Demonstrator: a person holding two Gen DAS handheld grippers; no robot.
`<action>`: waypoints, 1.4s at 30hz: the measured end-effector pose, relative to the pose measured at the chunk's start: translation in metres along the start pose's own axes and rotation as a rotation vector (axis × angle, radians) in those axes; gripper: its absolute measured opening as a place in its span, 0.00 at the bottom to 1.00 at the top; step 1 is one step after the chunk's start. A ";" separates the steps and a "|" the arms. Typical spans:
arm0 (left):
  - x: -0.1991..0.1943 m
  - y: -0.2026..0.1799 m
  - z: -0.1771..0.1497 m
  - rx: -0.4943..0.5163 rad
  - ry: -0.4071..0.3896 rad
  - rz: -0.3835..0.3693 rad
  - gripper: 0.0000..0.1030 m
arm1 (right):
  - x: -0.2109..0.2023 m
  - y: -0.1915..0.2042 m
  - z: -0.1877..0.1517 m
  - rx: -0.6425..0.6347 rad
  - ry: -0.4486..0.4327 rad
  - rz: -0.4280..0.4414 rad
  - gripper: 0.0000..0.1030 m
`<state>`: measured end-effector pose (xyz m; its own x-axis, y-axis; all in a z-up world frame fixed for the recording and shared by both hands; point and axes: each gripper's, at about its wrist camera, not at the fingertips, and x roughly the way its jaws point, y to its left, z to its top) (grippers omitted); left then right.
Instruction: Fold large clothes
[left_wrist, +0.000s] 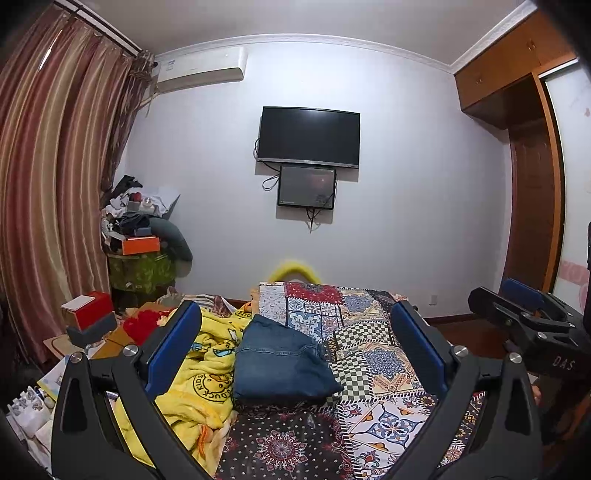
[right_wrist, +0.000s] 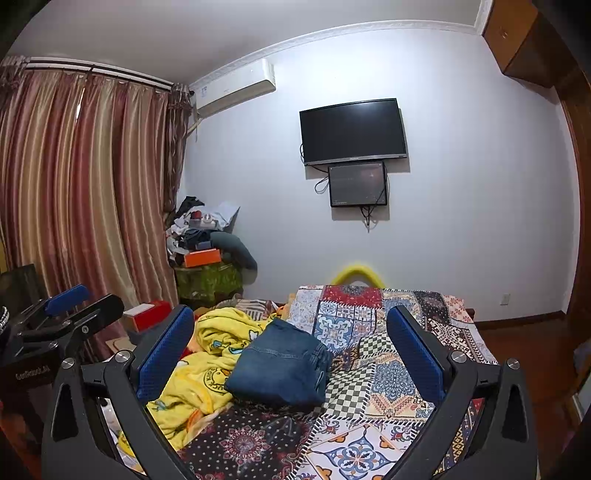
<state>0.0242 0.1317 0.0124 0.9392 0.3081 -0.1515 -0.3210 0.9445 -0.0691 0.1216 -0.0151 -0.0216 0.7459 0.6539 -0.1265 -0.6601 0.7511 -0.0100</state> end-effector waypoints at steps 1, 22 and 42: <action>0.001 0.000 0.000 0.002 0.002 0.001 1.00 | 0.000 0.001 -0.002 -0.001 0.001 0.001 1.00; 0.009 0.004 -0.003 0.003 0.019 0.001 1.00 | -0.002 0.000 -0.001 0.006 0.020 -0.012 1.00; 0.018 0.005 -0.006 0.011 0.062 -0.056 1.00 | -0.004 -0.001 0.002 0.010 0.015 -0.011 1.00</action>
<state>0.0389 0.1413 0.0030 0.9461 0.2475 -0.2087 -0.2665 0.9614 -0.0679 0.1193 -0.0184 -0.0191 0.7517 0.6443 -0.1411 -0.6510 0.7591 -0.0019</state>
